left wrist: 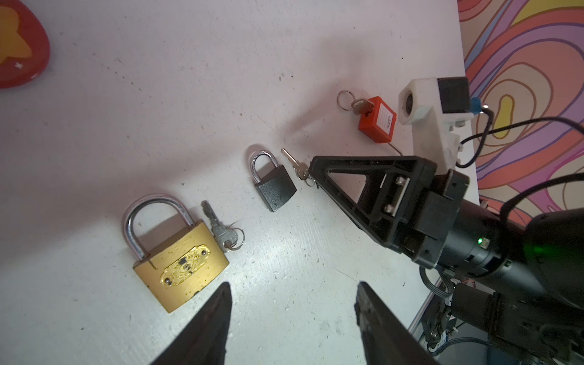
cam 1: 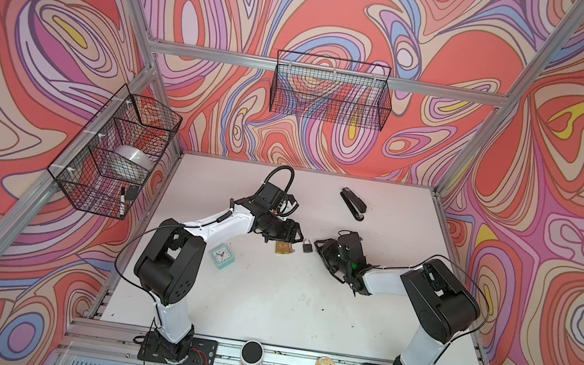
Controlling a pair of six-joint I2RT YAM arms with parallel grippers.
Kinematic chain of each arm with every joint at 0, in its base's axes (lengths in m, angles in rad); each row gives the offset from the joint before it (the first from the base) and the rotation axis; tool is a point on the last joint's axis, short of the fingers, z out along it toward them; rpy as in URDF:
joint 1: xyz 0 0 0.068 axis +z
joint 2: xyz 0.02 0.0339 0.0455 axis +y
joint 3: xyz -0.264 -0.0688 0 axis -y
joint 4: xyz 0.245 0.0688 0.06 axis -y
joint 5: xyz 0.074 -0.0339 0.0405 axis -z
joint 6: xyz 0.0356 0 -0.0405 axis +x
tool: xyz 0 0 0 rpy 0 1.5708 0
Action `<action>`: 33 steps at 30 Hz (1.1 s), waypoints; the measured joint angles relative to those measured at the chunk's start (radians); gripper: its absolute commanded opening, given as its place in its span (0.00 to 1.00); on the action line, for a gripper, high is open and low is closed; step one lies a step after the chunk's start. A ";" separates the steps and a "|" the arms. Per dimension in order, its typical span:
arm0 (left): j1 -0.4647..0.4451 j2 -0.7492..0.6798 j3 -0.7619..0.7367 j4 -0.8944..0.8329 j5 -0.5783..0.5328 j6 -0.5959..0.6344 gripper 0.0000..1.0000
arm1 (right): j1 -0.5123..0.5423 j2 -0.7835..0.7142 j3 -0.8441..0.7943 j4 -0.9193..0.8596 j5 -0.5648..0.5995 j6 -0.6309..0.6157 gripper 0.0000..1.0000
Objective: Lock with the key
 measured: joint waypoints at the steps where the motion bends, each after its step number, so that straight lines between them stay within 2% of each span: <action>1: 0.000 0.000 0.000 0.000 0.000 0.000 0.64 | -0.002 0.000 0.000 0.001 -0.001 0.000 0.50; 12: 0.007 0.000 0.000 0.000 0.000 0.000 0.64 | -0.044 0.042 0.050 0.002 -0.053 -0.035 0.50; 33: 0.011 -0.001 0.000 0.000 0.004 0.000 0.64 | -0.045 0.054 0.038 0.042 -0.127 -0.030 0.49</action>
